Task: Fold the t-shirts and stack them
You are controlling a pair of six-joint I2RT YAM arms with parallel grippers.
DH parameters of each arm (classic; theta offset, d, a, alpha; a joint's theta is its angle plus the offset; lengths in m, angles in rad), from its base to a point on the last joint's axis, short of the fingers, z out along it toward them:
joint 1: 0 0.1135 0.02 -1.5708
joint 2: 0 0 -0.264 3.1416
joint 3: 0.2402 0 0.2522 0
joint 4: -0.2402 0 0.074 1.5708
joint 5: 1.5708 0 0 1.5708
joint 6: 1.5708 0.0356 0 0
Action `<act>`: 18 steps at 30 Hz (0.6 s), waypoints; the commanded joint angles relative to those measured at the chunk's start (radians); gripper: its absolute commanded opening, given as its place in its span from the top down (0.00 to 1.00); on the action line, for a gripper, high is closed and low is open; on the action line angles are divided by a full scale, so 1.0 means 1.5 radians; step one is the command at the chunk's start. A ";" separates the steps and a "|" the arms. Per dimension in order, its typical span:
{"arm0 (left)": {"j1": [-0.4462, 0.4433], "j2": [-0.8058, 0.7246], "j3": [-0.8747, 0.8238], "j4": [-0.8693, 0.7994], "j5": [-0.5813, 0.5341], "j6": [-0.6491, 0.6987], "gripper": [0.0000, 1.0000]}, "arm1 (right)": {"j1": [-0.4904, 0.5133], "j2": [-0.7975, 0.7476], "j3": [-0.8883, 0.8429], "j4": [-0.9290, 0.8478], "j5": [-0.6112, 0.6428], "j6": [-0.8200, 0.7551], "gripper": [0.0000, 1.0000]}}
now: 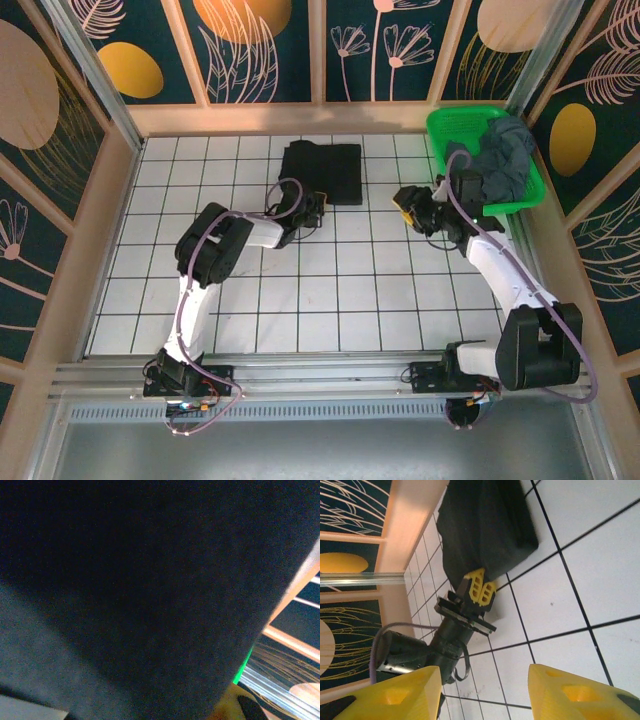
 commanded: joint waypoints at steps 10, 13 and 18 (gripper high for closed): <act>0.327 -0.212 -0.260 0.008 0.046 0.282 1.00 | -0.001 0.082 0.117 -0.067 0.001 -0.073 0.53; 0.414 -0.197 -0.225 -0.021 0.111 0.404 1.00 | 0.010 0.113 0.145 -0.073 0.000 -0.084 0.54; 0.489 -0.151 -0.144 -0.126 0.178 0.604 1.00 | 0.041 0.152 0.192 -0.070 -0.018 -0.110 0.54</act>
